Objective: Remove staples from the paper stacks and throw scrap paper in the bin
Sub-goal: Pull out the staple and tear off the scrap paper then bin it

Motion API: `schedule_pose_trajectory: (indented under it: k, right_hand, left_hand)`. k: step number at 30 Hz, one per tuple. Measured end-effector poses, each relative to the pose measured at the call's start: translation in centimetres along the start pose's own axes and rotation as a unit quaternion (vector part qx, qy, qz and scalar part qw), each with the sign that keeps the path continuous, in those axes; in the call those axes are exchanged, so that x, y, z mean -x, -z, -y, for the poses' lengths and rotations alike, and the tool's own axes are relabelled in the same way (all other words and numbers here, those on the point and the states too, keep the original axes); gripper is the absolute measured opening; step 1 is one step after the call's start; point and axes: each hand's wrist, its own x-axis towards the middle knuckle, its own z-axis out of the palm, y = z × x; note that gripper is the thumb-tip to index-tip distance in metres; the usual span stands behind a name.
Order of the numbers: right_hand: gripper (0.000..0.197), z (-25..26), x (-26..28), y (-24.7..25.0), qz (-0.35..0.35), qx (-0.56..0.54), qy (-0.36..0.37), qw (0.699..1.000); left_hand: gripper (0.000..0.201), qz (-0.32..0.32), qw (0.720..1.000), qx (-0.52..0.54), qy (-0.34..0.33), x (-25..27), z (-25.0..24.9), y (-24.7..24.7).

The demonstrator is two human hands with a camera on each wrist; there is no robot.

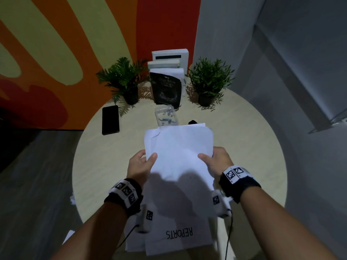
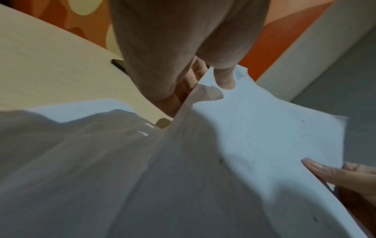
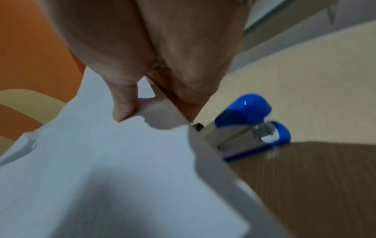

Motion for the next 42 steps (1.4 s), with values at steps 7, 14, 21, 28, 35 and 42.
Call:
schedule_pose_trajectory:
  k: [7, 14, 21, 28, 35, 42]
  right_hand:
    - [0.007, 2.0, -0.9, 5.0, -0.006, 0.040, 0.010, 0.999]
    - [0.052, 1.2, -1.1, 4.3, -0.018, 0.059, -0.001, 0.998]
    - [0.048, -2.2, -1.2, 3.5, 0.010, 0.376, -0.001, 0.927]
    - [0.022, -6.5, -0.1, 0.5, -0.004, 0.443, -0.019, 0.896]
    - [0.026, -2.2, 1.4, 3.5, -0.134, 0.244, -0.056, 0.959]
    - [0.047, 5.5, 1.1, 3.9, -0.165, -0.020, 0.075, 0.983]
  left_hand:
    - [0.022, -0.008, 0.999, -0.031, -0.035, -0.9, -1.3, -4.1]
    - [0.026, -0.040, 0.996, -0.070, -0.026, -0.9, -1.6, -4.9]
    - [0.035, -0.027, 0.992, -0.110, -0.055, -0.9, -1.0, -2.9]
    - [0.033, -0.016, 0.987, -0.161, -0.022, -1.1, -1.3, -0.5]
    - [0.063, -0.024, 0.987, -0.159, -0.027, -2.9, -0.1, 0.3]
    - [0.034, -0.016, 0.989, -0.096, -0.113, -1.1, -3.3, -1.4]
